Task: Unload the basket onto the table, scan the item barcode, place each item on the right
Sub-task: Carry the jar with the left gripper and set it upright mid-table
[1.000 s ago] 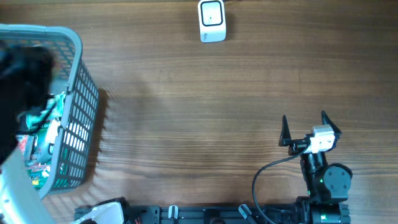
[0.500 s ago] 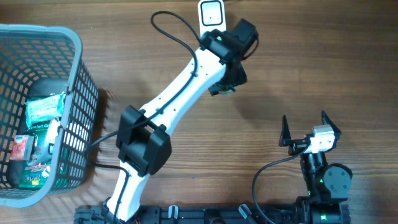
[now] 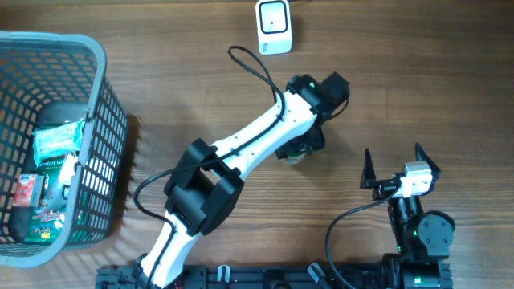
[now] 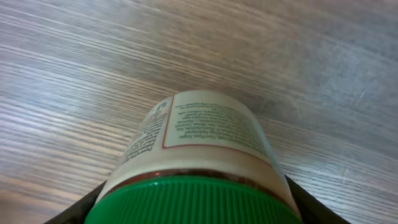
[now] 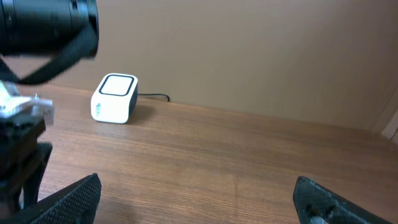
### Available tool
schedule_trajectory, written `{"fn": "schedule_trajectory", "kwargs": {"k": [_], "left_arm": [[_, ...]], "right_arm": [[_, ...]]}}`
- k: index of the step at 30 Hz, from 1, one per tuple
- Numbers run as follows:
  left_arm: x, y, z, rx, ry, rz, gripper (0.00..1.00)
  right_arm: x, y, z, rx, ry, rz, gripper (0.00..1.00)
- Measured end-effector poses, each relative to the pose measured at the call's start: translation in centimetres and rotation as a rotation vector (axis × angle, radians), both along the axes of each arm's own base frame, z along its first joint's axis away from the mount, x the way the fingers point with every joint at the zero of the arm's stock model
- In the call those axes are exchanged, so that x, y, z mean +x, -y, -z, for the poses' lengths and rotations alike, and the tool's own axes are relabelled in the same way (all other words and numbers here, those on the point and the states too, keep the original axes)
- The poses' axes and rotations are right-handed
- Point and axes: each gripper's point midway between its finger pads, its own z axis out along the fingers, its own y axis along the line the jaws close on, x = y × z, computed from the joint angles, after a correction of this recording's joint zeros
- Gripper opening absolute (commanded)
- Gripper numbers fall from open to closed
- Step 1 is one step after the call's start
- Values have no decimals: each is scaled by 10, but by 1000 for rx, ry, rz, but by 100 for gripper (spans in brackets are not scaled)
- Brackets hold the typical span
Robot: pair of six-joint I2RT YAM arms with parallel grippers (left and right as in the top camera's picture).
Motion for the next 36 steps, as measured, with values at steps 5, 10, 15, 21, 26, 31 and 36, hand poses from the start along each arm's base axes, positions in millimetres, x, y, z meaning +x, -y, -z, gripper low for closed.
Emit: {"fn": "schedule_trajectory", "kwargs": {"k": [5,10,15,21,26,31,36], "left_arm": [[-18,13,16,-18,-32,-10,64],[-20,22,15,-53,-39,-13,66],[-25,25,15,-56,-44,-7,65],[-20,31,16,-52,10,13,66],[-20,38,16,-52,45,34,67],[-17,36,15,-37,66,33,68],[-14,38,19,-40,73,32,100]], "right_arm": [[0,0,0,0,0,0,100],[0,0,0,0,0,0,100],[0,0,0,0,0,0,100],[0,0,0,0,0,0,100],[0,0,0,0,0,0,100],[0,0,0,0,0,0,100],[0,0,0,0,0,0,100]]}}
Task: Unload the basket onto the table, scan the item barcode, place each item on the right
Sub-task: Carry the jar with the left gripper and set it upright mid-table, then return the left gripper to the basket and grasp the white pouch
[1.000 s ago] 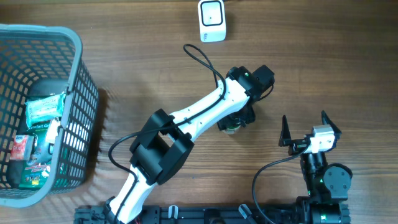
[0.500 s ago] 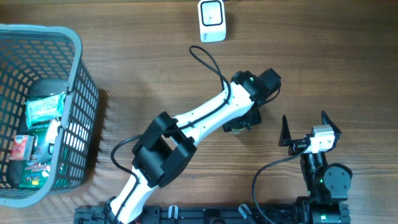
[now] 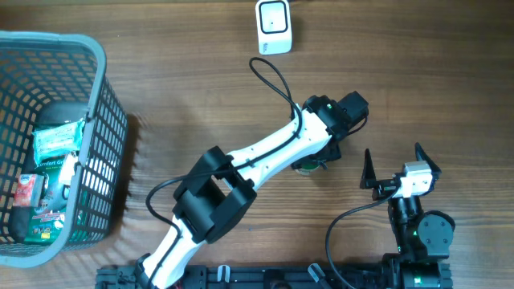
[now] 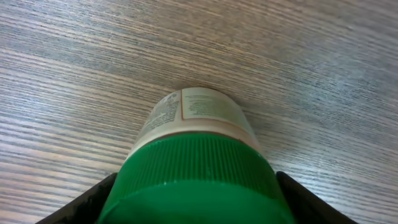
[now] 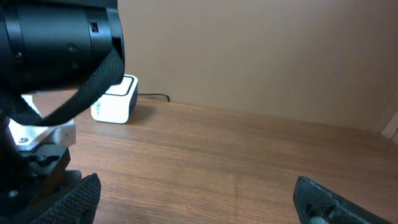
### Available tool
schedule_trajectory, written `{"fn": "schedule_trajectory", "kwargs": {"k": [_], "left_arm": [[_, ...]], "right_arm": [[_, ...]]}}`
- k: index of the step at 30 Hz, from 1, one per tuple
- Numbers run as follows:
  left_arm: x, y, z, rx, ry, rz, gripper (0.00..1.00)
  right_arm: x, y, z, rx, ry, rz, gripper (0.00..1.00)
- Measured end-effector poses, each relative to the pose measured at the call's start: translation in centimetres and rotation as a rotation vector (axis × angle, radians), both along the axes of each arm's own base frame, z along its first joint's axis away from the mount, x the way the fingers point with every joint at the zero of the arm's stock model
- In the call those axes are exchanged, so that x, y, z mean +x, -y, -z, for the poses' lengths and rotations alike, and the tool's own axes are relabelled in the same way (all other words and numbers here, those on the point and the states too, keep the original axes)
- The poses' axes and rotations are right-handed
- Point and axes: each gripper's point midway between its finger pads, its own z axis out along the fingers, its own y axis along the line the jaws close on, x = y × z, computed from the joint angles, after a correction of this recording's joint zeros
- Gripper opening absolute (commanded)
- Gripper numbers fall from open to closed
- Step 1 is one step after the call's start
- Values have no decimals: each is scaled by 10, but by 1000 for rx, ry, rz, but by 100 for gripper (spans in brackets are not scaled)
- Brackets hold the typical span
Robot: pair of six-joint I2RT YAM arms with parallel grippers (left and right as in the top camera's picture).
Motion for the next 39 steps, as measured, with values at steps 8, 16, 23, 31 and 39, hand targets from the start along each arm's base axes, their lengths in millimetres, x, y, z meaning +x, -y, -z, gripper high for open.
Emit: {"fn": "schedule_trajectory", "kwargs": {"k": [8,16,23,31,39], "left_arm": [[9,-33,-60,27,-24,0,100],[33,-172,-304,-161,537,-189,100],[-20,-454,-349,64,694,-1168,100],[-41,-547,-226,54,224,-1486,100],[-41,-540,-56,37,-44,-1443,100]], "right_arm": [[0,0,0,0,0,0,99],[0,0,0,0,0,0,100],[0,0,0,0,0,0,100],[0,0,0,0,0,0,100],[0,0,0,0,0,0,100]]}}
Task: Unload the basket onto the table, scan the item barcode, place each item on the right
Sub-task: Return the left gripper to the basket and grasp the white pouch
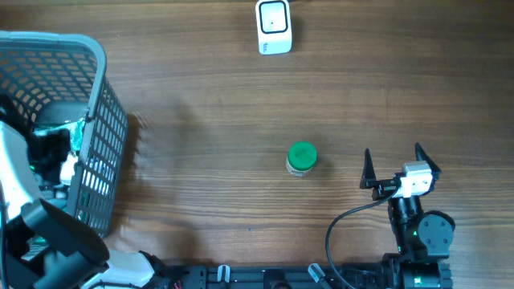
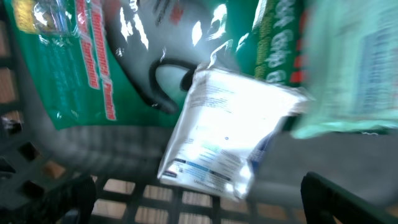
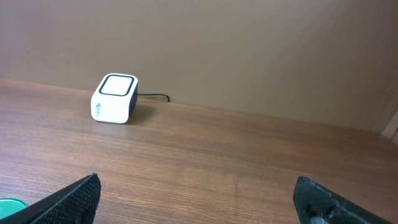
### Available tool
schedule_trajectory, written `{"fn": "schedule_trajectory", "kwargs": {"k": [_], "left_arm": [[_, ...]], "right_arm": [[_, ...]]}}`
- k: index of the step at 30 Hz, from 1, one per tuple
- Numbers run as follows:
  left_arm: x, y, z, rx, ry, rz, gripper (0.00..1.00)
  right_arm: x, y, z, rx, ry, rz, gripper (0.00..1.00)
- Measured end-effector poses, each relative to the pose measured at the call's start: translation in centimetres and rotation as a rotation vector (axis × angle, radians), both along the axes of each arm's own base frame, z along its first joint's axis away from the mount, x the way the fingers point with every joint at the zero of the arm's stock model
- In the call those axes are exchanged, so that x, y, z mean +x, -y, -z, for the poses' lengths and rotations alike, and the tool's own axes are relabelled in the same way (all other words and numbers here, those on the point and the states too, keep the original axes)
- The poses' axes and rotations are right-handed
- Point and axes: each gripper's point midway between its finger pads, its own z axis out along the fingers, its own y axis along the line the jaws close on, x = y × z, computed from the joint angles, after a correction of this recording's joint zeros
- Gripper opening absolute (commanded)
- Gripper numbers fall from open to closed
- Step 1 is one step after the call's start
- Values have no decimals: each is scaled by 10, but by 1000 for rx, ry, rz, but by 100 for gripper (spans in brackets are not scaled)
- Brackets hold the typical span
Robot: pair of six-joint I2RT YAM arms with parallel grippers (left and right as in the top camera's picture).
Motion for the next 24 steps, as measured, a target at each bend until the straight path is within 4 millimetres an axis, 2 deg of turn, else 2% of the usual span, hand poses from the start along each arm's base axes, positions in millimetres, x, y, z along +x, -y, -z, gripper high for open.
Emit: {"fn": "schedule_trajectory", "kwargs": {"k": [2,3,5,8,10,11,14,15,17,19,22,24], "left_arm": [[2,3,36,-4,32,49,100],[6,4,46,2,59,83,100],[9,8,62,2,81,143,100],[14,10,71,17,105,183,100],[16,11,72,27,105,201,100],[17,12,72,30,106,207,75],[15,19,73,14,85,234,63],[14,21,73,10,81,234,52],[13,22,73,4,75,242,41],[13,23,71,-1,74,243,41],[5,28,54,-43,26,241,42],[8,27,31,-52,19,241,42]], "right_arm": [[0,0,0,0,0,0,100],[0,0,0,0,0,0,100],[0,0,0,0,-1,0,100],[0,0,0,0,-1,0,100],[0,0,0,0,-1,0,100],[0,0,0,0,-1,0,100],[0,0,0,0,-1,0,100],[0,0,0,0,-1,0,100],[0,0,0,0,-1,0,100],[0,0,0,0,-1,0,100],[0,0,0,0,-2,0,100],[0,0,0,0,-1,0,100]]}}
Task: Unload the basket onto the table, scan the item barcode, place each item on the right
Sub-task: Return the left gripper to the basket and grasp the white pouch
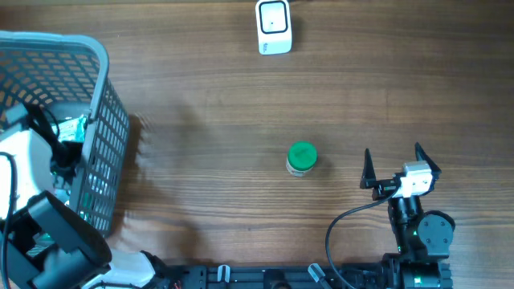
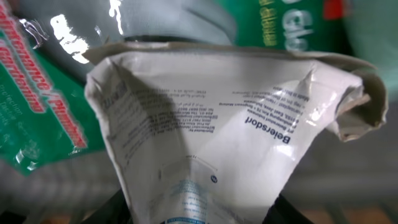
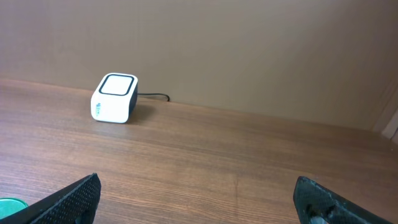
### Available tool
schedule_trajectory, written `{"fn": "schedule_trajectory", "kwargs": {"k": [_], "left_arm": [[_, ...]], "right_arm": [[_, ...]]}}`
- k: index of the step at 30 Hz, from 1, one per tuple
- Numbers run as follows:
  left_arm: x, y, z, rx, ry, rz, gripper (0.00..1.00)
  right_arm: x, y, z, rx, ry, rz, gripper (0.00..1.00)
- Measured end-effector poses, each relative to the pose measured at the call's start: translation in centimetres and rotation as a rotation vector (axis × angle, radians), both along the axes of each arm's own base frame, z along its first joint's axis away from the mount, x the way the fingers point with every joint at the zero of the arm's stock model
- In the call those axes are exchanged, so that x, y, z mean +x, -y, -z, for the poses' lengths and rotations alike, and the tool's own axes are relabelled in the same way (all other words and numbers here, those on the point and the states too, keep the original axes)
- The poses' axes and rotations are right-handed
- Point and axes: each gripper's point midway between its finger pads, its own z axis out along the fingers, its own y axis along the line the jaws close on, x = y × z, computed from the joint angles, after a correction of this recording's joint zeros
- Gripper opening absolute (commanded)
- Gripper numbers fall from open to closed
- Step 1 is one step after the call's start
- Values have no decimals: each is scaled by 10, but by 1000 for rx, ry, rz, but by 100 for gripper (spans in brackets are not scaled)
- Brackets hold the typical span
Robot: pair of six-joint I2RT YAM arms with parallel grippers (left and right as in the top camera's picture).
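A crumpled white pouch (image 2: 224, 124) with blue print fills the left wrist view. It lies among other packets in the grey basket (image 1: 100, 56) at the table's left. My left gripper (image 2: 199, 214) is down in the basket and shut on the pouch, its dark fingers (image 2: 121, 211) against the pouch's two sides. The white barcode scanner (image 1: 274, 26) stands at the far edge and also shows as the scanner (image 3: 114, 98) in the right wrist view. My right gripper (image 1: 393, 164) rests open at the near right, holding nothing.
A green-lidded jar (image 1: 302, 156) stands upright on the table left of the right gripper. Green packets (image 2: 37, 106) and a mint-coloured packet (image 1: 72, 128) lie around the pouch in the basket. The basket's wall stands high around my left wrist.
My left gripper was open above the white pouch in the basket. Now it is lower, the pouch fills its view, and the fingers have come in against the pouch's sides.
My left gripper held the green-lidded jar over the middle of the table. Then the jar stood on the table nearer the right arm, still in the jaws. Later the jar stood alone and the left gripper hung open in the basket; now it grips the pouch.
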Motion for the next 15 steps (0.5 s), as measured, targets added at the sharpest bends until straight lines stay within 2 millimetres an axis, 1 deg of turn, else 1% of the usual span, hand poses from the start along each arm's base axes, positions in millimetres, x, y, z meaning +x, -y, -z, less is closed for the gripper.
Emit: {"fn": "schedule_trajectory", "kwargs": {"k": [1,2,3,4,5,6,8,9,11,12,13,14,15], "left_arm": [[4,-2,-14,4,12,1,43],[10,-4,-40,13,35,2,43],[15,-7,-57,34,68,2,43],[13,-5,-81,34,74,3,43],[18,-7,-108,63,127,3,44],[20,-7,-140,97,191,5,45],[21,-2,-182,139,299,11,46],[21,6,-218,170,411,22,46],[14,24,-265,208,579,50,46],[8,35,-281,218,644,67,46],[1,51,-299,224,716,96,46],[-6,71,-314,222,785,142,46],[-10,89,-325,213,835,196,46]], "right_arm": [[0,0,0,0,0,0,100],[0,0,0,0,0,0,99],[0,0,0,0,0,0,100],[0,0,0,0,0,0,100],[0,0,0,0,0,0,100],[0,0,0,0,0,0,100],[0,0,0,0,0,0,100],[0,0,0,0,0,0,100],[0,0,0,0,0,0,100],[0,0,0,0,0,0,100],[0,0,0,0,0,0,100],[0,0,0,0,0,0,100],[0,0,0,0,0,0,100]]}}
